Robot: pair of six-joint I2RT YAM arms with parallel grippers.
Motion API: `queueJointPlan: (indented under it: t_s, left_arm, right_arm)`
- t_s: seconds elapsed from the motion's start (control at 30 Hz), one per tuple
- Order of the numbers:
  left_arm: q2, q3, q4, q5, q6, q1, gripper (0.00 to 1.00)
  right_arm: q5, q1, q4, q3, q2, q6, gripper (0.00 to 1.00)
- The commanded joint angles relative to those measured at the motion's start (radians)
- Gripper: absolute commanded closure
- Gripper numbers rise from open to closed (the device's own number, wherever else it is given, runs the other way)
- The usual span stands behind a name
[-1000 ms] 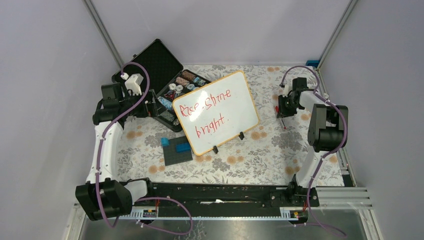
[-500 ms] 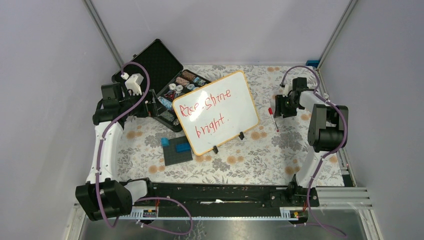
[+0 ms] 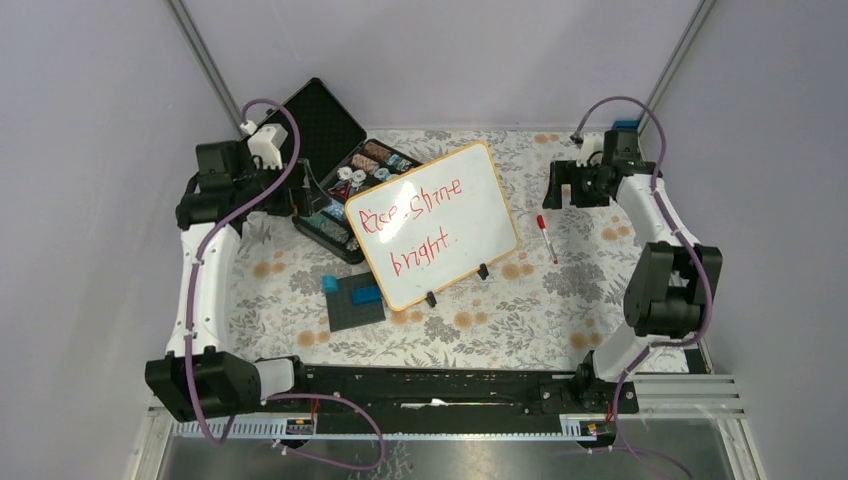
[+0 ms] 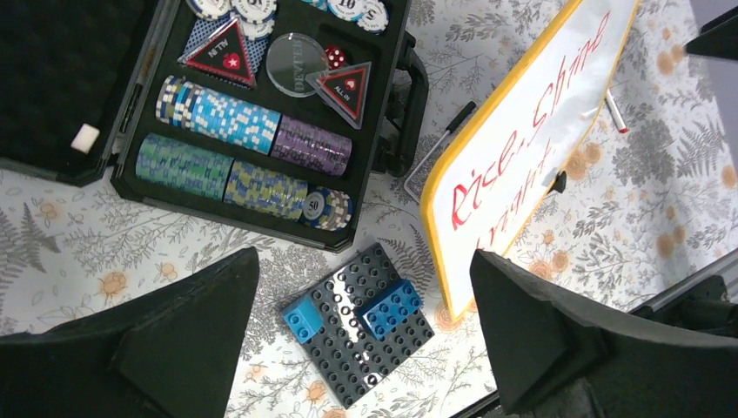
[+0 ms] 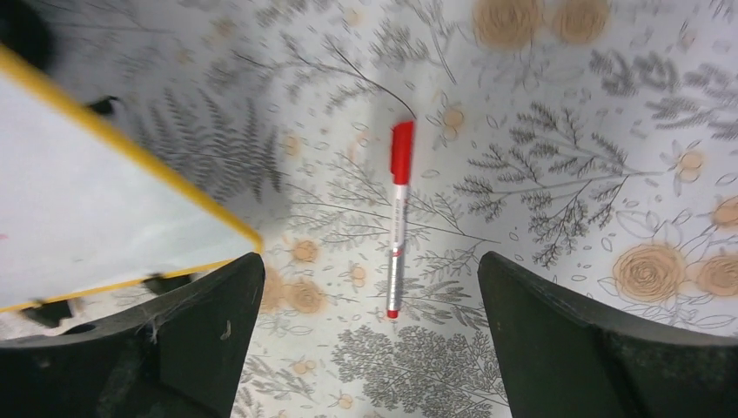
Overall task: Write a sentence on the whiteboard
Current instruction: Reset both arms
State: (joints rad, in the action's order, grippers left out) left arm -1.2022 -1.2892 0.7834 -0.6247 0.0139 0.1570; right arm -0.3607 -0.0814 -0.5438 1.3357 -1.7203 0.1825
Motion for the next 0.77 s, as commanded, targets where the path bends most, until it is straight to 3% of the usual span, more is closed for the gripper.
queueJointPlan:
  t_s: [0.0,0.17,0.23,0.47,0.73]
  left_arm:
    - [-0.072,-0.123,0.099,0.159,0.085,-0.101,0.01]
    - [-0.077,-0.174,0.109,0.34,0.08,-0.361,0.01]
    - [-0.066,-0.171,0.102,0.366,0.08,-0.418,0.01]
    - [0.005,-0.081,0.075,0.399,0.078,-0.456,0.01]
    - [0.048,-0.045,0.058,0.443,0.066,-0.454,0.01]
  right_arm:
    - [-0.106,-0.003,-0.061,0.086,0.142,0.009,0.0]
    - [-0.193,0.015,-0.095,0.073,0.283,0.028,0.0]
    - [-0.192,0.05,-0.115,0.043,0.34,0.047,0.0]
    - [-0.141,0.22,-0.133,-0.117,0.536,0.062,0.0]
    - [-0.14,0.251,-0.16,-0.143,0.578,0.05,0.0]
